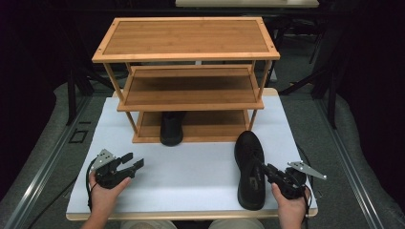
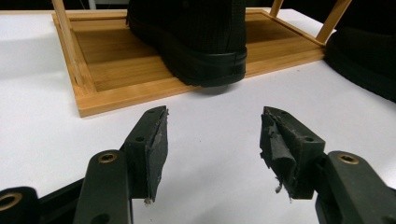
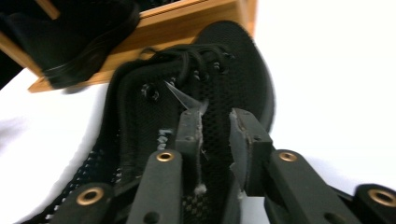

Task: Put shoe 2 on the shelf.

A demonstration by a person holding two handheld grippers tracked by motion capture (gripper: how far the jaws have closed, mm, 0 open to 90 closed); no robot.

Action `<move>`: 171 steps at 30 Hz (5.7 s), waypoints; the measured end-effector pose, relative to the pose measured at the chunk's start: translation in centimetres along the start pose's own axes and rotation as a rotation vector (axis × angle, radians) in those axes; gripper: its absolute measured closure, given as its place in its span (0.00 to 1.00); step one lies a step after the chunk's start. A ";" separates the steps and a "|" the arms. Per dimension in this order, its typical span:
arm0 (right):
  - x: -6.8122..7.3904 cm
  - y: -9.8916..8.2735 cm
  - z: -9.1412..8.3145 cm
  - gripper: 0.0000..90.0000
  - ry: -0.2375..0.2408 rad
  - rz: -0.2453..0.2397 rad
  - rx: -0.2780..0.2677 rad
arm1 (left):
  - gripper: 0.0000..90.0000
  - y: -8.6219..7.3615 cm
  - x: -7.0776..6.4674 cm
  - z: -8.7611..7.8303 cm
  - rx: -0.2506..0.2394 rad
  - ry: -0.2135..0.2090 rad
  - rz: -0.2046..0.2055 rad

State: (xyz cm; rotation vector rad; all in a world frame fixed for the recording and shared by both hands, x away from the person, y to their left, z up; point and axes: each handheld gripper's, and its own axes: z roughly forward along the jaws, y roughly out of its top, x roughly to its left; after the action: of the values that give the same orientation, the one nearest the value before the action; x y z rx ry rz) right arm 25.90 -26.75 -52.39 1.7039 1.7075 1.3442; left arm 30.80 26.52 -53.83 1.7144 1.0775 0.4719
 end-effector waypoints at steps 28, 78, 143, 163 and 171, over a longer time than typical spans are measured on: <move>4.2 2.3 0.2 0.97 -0.010 -0.200 0.042 | 0.46 0.0 0.2 -0.1 -0.010 0.000 -0.009; 4.2 11.3 4.9 0.81 -0.125 -0.328 0.793 | 0.46 -0.1 0.3 0.1 0.012 -0.002 -0.004; 13.2 7.0 6.8 0.50 0.327 -0.336 0.047 | 0.46 -0.1 0.5 0.2 0.023 -0.005 -0.001; 11.8 -1.7 8.5 0.47 0.197 -0.398 0.043 | 0.46 -0.3 0.5 0.3 0.024 -0.003 -0.010; 12.1 -0.9 10.0 0.74 0.171 -0.315 0.071 | 0.46 -0.3 0.4 0.4 0.025 -0.011 -0.007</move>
State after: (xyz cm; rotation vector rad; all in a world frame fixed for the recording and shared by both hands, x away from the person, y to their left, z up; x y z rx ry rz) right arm 31.17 -11.94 -53.59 1.3127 2.0399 1.3243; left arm 31.23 26.68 -54.38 1.7327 1.0851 0.4455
